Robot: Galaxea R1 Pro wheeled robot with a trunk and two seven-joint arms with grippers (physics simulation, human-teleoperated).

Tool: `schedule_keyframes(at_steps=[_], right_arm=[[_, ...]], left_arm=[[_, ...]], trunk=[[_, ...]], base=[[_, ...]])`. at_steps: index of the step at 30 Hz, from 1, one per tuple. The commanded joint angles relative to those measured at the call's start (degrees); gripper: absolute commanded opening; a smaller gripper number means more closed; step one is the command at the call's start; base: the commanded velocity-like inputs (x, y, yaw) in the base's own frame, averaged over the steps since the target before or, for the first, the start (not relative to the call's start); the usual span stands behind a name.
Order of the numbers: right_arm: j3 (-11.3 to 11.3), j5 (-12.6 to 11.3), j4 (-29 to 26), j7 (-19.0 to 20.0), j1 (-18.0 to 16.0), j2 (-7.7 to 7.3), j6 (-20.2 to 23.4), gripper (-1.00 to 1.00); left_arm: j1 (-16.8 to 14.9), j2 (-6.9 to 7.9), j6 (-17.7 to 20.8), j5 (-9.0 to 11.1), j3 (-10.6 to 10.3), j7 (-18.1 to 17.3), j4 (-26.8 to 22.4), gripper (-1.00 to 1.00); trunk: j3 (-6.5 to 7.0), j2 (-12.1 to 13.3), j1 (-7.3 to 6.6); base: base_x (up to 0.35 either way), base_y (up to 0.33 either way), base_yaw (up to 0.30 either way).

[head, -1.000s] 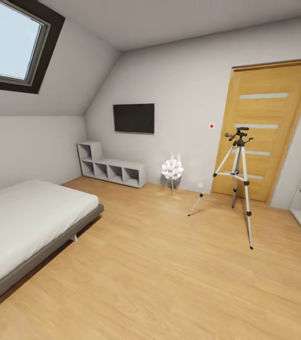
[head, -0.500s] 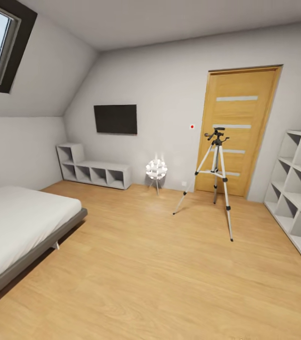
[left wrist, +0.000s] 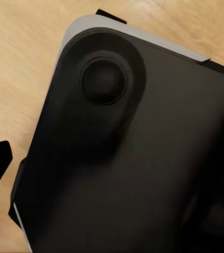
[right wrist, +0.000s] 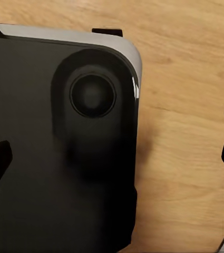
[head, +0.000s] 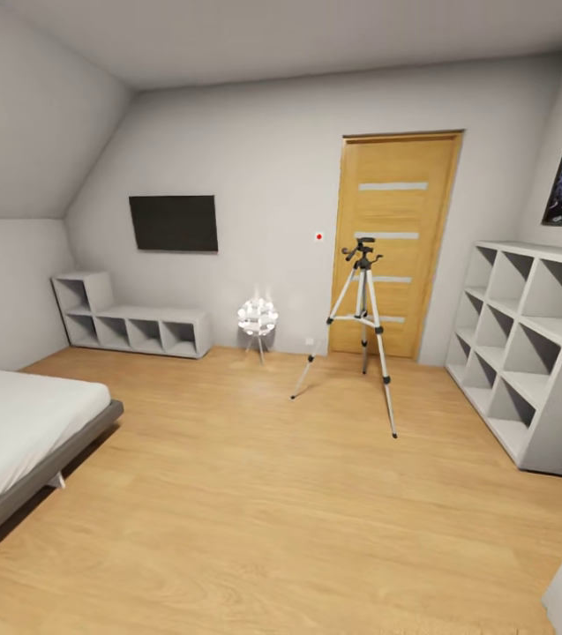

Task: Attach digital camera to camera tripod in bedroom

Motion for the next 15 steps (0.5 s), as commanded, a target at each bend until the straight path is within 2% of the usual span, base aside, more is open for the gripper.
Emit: schedule_keyframes(at_steps=[1, 15], right_arm=[[-0.07, 0.24, -0.01, -0.03, -0.01, 0.00, -0.11, 1.00], [0.01, 0.26, -0.02, -0.03, -0.01, 0.00, -0.11, 1.00]], left_arm=[[0.02, -0.01, -0.04, 0.30, 0.01, 0.00, -0.07, 1.00], [0.02, 0.01, -0.11, 0.31, 0.01, 0.03, -0.07, 1.00]], trunk=[[-0.05, -0.03, 0.00], [-0.04, -0.03, 0.00]], base=[[0.000, 0.000, -0.287], [0.000, 0.002, -0.288]])
